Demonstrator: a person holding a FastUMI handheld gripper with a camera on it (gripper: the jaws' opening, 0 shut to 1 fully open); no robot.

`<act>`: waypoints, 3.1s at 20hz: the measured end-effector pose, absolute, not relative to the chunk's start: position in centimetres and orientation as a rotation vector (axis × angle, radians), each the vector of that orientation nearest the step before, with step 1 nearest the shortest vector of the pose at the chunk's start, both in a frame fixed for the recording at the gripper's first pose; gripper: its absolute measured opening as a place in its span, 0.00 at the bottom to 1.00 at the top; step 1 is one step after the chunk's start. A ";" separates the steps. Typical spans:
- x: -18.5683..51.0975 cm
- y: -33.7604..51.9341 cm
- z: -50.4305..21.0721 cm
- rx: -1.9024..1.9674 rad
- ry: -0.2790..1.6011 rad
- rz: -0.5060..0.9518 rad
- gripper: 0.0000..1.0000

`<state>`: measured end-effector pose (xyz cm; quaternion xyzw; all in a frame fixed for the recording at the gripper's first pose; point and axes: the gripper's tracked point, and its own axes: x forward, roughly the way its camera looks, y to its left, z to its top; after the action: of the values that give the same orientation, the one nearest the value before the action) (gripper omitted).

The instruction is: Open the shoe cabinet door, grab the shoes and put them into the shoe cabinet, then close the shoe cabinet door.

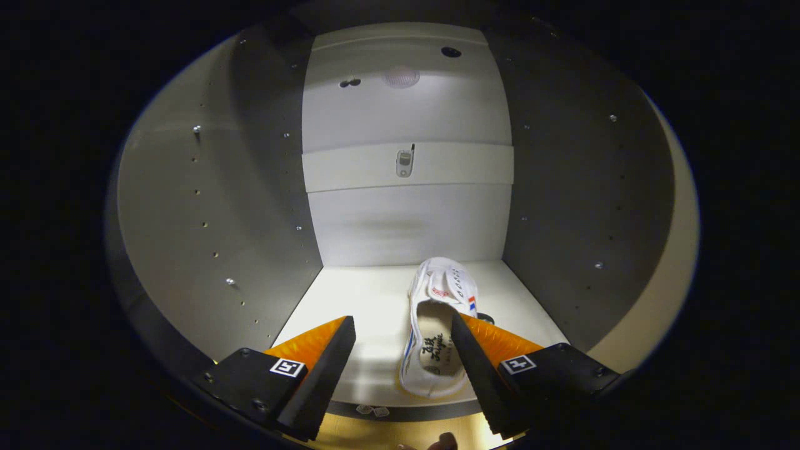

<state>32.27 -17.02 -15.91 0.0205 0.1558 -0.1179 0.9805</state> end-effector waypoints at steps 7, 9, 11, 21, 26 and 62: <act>22.7 -14.0 -11.9 0.031 0.213 -0.272 0.98; 19.3 -13.0 -10.9 0.030 0.194 -0.287 0.98; 15.7 -12.2 -10.0 0.036 0.180 -0.307 0.98; -2.5 -10.0 -5.8 0.070 0.098 -0.389 0.97; -8.1 -11.9 -3.4 0.056 0.039 -0.437 0.97; -5.9 -26.0 -2.9 0.073 0.085 -0.101 0.97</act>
<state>-5.91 -25.99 -2.89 0.0365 0.0424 -0.0503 0.9972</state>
